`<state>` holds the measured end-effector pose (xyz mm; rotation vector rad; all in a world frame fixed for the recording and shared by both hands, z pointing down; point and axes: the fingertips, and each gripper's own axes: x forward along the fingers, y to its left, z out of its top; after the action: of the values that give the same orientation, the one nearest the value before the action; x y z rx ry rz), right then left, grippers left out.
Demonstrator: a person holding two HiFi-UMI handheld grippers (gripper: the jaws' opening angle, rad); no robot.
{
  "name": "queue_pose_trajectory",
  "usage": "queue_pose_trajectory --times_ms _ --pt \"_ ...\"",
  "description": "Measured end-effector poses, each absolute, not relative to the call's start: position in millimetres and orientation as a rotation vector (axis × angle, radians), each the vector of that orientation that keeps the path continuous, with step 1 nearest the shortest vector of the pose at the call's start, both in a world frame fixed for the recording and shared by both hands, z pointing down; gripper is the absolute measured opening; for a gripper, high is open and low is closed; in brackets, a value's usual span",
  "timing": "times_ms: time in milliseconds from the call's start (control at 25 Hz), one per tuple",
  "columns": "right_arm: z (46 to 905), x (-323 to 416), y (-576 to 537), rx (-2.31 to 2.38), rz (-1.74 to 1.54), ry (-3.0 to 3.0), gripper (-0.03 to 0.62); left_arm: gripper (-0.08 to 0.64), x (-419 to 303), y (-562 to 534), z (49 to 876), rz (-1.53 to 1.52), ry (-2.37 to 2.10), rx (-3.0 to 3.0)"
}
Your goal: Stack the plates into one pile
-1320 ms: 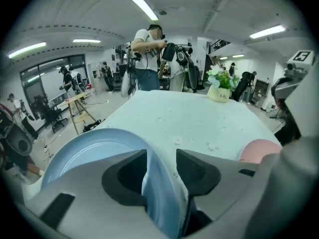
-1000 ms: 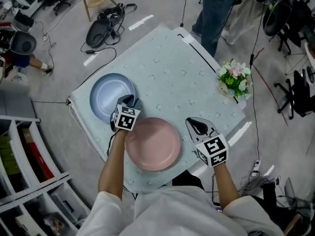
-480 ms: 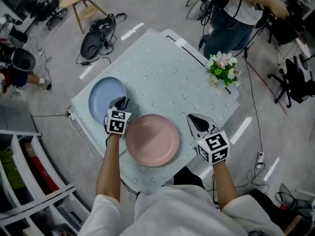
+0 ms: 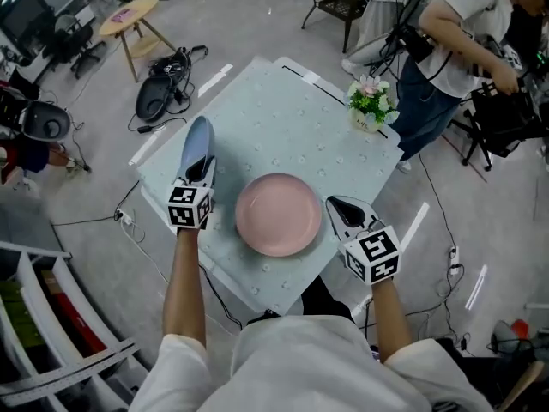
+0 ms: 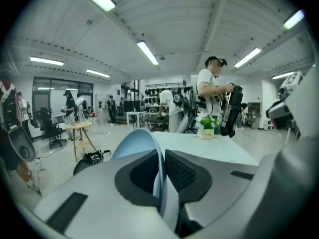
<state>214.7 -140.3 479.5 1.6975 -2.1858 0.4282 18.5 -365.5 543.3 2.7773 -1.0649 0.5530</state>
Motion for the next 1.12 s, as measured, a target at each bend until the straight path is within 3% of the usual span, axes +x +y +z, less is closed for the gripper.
queue_pose_trajectory --times_ms 280,440,760,1120 --pt "458.0 169.9 -75.8 1.794 0.369 -2.149 0.012 0.046 16.8 -280.5 478.0 0.418 -0.856 2.975" --pt "456.1 154.7 -46.8 1.836 0.366 -2.135 0.012 0.051 46.3 -216.6 467.4 0.517 -0.618 3.155" --pt "463.2 161.9 -2.9 1.944 0.396 -2.043 0.012 0.055 87.2 -128.0 501.0 0.664 -0.243 3.246" --pt "477.2 176.2 47.0 2.022 0.427 -1.935 0.012 0.066 115.2 -48.7 584.1 1.156 0.233 3.342"
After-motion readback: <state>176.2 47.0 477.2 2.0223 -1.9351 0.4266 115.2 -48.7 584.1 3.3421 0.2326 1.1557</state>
